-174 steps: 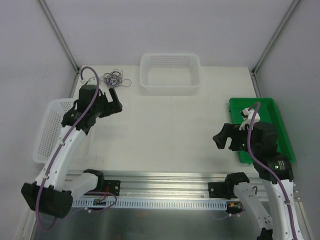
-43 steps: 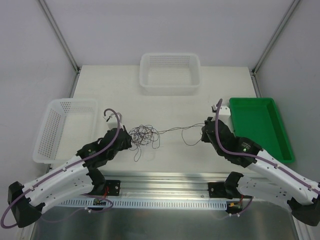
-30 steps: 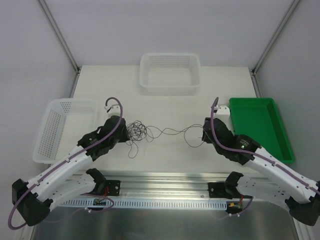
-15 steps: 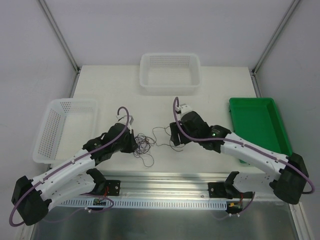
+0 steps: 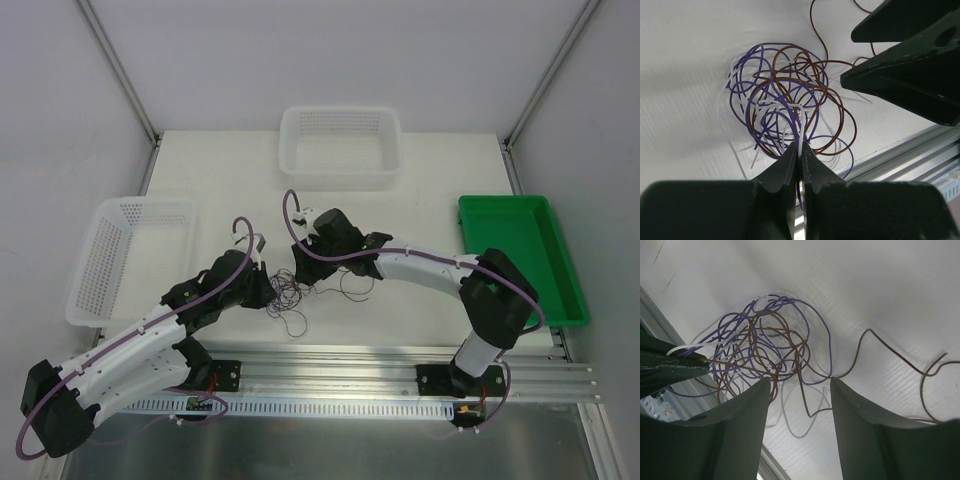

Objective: Untangle the cables

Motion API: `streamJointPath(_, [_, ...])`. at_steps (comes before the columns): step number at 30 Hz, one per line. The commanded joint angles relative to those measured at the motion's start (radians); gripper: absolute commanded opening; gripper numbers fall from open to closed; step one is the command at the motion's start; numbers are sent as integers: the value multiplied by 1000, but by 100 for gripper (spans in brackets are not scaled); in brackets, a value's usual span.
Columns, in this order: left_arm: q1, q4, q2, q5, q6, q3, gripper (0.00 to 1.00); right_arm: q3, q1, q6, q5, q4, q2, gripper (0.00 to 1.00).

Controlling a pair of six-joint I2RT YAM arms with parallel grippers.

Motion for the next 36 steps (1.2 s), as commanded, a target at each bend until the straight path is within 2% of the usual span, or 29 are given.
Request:
streamJointPath(1, [-9, 26, -18, 16, 9, -14, 4, 48, 5, -20, -72, 64, 45, 54])
streamJointPath(3, [-8, 28, -21, 10, 9, -15, 3, 54, 5, -16, -94, 64, 76, 52])
streamJointPath(6, [-9, 26, -19, -10, 3, -18, 3, 38, 3, -10, -103, 74, 88, 45])
streamJointPath(9, [-9, 26, -14, -26, -3, -23, 3, 11, 3, -7, -97, 84, 68, 29])
streamJointPath(10, [-9, 26, -13, -33, -6, -23, 3, 8, 5, -8, -94, 74, 59, 17])
streamJointPath(13, [-9, 26, 2, -64, -20, -35, 1, 2, 3, -22, -85, 39, -16, 1])
streamJointPath(15, [-8, 25, 15, -81, -33, -43, 0, 8, 5, -23, -83, 12, -82, 1])
streamJointPath(19, [-8, 26, 59, -102, -64, -49, 0, 138, 5, -69, -48, -203, -267, 1])
streamJointPath(25, [3, 25, 102, -132, -89, -50, 0, 255, -18, -123, 35, -389, -515, 1])
streamJointPath(28, [9, 25, 125, -145, -99, -55, 0, 291, -70, -119, 111, -448, -648, 1])
streamJointPath(30, [12, 25, 137, -148, -103, -53, 0, 300, -101, -122, 225, -468, -735, 1])
streamJointPath(32, [17, 25, 145, -156, -106, -50, 0, 300, -116, -128, 339, -492, -780, 1])
streamJointPath(36, [32, 13, 163, -179, -101, -40, 0, 288, -126, -122, 463, -515, -871, 1])
